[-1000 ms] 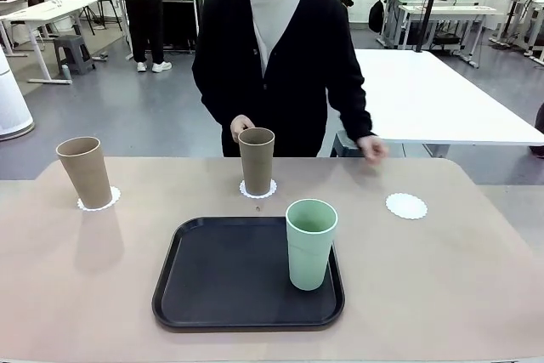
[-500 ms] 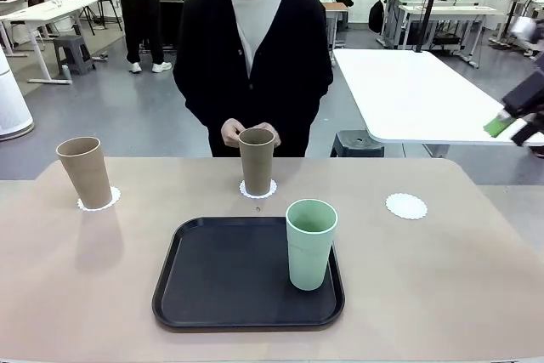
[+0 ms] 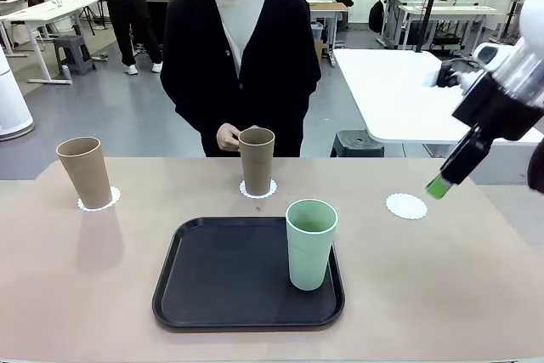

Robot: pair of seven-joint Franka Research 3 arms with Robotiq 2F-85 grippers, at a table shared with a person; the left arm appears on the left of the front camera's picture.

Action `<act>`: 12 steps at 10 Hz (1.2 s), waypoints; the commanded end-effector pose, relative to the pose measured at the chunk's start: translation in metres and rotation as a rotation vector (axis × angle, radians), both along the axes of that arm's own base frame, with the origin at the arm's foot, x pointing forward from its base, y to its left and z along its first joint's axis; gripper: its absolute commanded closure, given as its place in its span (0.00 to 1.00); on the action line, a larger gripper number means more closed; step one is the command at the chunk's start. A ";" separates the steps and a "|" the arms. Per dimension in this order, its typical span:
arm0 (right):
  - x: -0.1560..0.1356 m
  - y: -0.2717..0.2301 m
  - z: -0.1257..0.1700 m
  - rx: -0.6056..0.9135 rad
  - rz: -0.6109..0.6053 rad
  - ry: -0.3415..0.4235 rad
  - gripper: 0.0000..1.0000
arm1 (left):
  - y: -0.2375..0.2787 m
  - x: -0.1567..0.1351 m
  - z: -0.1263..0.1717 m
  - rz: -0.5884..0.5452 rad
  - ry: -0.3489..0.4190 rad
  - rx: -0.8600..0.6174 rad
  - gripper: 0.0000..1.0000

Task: Place coasters on the table and set cups on them.
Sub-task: Take one Reusable plastic cup from the Flat Tray and place it on a coaster set by the human.

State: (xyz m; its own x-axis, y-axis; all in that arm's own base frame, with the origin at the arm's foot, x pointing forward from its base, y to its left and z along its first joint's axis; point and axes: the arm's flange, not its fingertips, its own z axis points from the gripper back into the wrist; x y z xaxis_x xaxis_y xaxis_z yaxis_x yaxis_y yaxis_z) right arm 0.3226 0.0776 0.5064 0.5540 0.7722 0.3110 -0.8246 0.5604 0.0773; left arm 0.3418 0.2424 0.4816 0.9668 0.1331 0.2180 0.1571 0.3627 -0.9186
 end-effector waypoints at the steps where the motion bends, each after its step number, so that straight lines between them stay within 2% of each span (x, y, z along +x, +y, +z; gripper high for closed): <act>1: 0.013 -0.014 0.008 0.026 -0.047 0.031 0.00 | 0.001 -0.001 0.002 0.008 -0.012 -0.012 0.00; 4: 0.013 -0.014 0.008 0.026 -0.047 0.031 0.00 | 0.001 -0.001 0.002 0.008 -0.012 -0.012 0.00; 5: 0.005 -0.012 0.004 0.036 -0.028 0.005 0.00 | 0.001 -0.001 0.002 0.008 -0.012 -0.012 0.00; 6: 0.004 -0.017 0.001 0.019 0.231 -0.177 0.00 | 0.001 -0.001 0.002 0.008 -0.012 -0.012 0.00; 7: 0.014 -0.009 -0.009 0.160 0.436 -0.319 0.00 | 0.001 -0.001 0.002 0.008 -0.012 -0.012 0.00; 8: 0.021 0.000 -0.024 0.267 0.549 -0.414 0.00 | 0.001 -0.001 0.002 0.008 -0.012 -0.012 0.00; 9: 0.019 0.000 -0.040 0.379 0.604 -0.453 0.00 | 0.001 -0.001 0.002 0.008 -0.012 -0.012 0.00; 10: 0.020 -0.012 -0.057 0.576 0.581 -0.492 0.00 | 0.001 -0.001 0.002 0.008 -0.012 -0.012 0.00; 12: 0.021 -0.034 -0.090 0.836 0.526 -0.460 0.00 | 0.001 -0.001 0.002 0.008 -0.012 -0.012 0.00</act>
